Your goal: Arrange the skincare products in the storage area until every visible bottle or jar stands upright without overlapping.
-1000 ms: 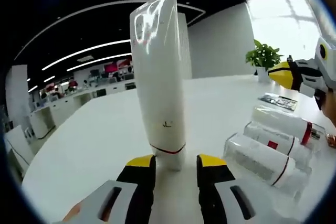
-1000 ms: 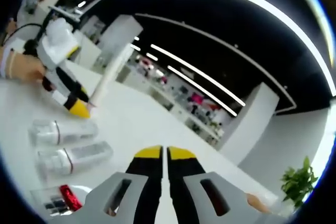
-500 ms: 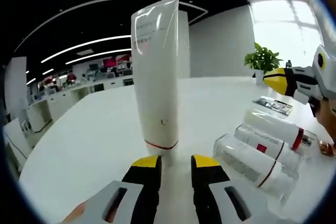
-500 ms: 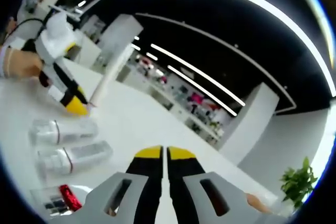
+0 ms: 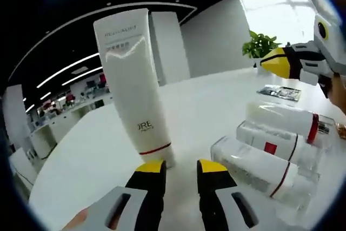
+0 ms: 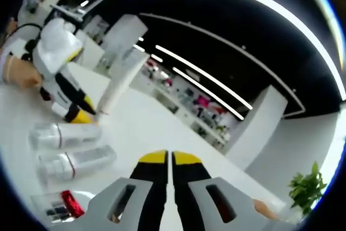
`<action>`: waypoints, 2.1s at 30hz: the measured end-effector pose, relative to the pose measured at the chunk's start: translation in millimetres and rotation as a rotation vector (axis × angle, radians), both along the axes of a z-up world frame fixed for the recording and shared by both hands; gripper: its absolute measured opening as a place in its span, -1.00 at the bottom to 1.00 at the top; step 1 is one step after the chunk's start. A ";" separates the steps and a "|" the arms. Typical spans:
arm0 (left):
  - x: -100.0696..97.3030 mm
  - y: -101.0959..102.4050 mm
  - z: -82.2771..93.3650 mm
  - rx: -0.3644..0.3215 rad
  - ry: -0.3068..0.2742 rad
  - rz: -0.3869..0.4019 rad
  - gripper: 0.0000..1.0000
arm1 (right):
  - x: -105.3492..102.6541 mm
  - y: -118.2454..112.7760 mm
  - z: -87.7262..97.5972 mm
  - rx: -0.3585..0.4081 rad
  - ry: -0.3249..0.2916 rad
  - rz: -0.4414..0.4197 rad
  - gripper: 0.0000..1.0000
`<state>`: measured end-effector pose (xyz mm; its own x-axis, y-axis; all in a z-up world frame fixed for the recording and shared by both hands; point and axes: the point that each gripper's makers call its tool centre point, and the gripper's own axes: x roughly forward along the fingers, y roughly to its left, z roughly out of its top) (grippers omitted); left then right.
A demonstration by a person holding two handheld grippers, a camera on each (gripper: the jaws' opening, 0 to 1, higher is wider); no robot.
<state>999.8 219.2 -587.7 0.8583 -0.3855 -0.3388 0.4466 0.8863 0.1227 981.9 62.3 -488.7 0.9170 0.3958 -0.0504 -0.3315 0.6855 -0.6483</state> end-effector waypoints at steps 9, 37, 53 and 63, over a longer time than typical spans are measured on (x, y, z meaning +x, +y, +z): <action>3.6 11.6 5.6 -0.175 0.033 0.033 -0.55 | 0.2 0.9 -0.9 -0.007 0.002 -0.001 -0.97; 15.0 -8.3 6.9 -0.139 -0.008 -0.063 -0.59 | 0.7 4.4 -4.3 -0.028 0.007 -0.004 -1.00; 29.6 -9.5 -6.5 -0.195 0.070 -0.058 -0.63 | 1.6 3.1 -5.8 -0.054 -0.005 -0.020 -1.00; 36.9 -12.5 -10.2 -0.221 0.088 -0.036 -0.63 | 0.2 -3.0 4.9 -0.020 -0.025 -0.029 -1.00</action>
<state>1036.7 206.7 -597.8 0.8137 -0.4882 -0.3154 0.4785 0.8708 -0.1132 982.1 59.4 -483.9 0.9291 0.3683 -0.0345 -0.2950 0.6813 -0.6700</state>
